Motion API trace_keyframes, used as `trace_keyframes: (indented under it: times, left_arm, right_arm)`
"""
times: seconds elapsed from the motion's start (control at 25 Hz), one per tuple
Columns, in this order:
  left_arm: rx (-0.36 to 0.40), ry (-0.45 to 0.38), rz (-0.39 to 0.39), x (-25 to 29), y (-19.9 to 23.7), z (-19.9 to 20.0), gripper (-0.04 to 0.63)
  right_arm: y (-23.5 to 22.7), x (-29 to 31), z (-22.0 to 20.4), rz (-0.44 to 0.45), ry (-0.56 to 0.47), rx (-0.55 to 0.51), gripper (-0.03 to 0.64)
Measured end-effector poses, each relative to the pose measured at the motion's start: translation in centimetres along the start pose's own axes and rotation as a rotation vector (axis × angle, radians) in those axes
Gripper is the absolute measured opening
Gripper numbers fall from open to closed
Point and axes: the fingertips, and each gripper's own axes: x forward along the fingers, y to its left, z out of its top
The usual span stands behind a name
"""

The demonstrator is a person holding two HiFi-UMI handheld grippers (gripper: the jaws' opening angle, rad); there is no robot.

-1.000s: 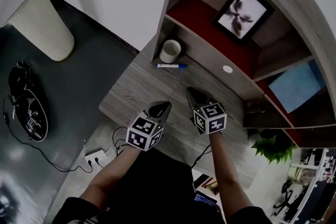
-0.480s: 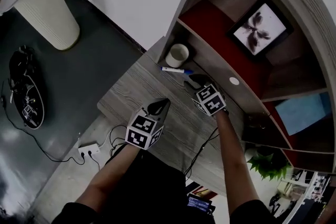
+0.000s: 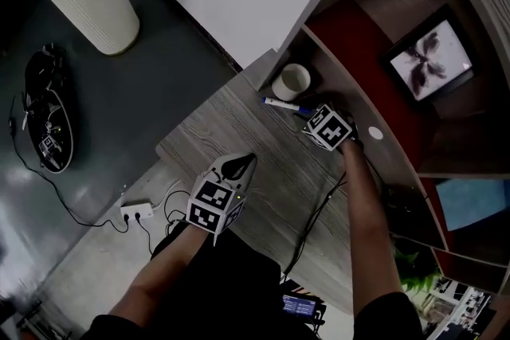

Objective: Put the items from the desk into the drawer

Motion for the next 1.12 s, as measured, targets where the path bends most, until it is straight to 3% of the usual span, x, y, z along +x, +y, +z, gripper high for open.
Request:
trace_keyframes:
  times: [0.28,0.48,1.12]
  left_arm:
    - [-0.044,-0.008,0.035,-0.8,1.4,-0.4,0.016]
    - [-0.055,-0.007,0.04,-1.2,1.4,-0.7,0.017]
    - [-0.026,-0.007,0.029,-2.4,1.0,-0.6,0.016]
  right_arm:
    - [-0.1,0.9,-0.1,0.13,0.101,0.03,0.139]
    - [0.9,0.9,-0.2,0.19,0.12,0.095,0.081]
    - [2.0,0.6,-0.2,0.057,0.153,-0.077,0.075]
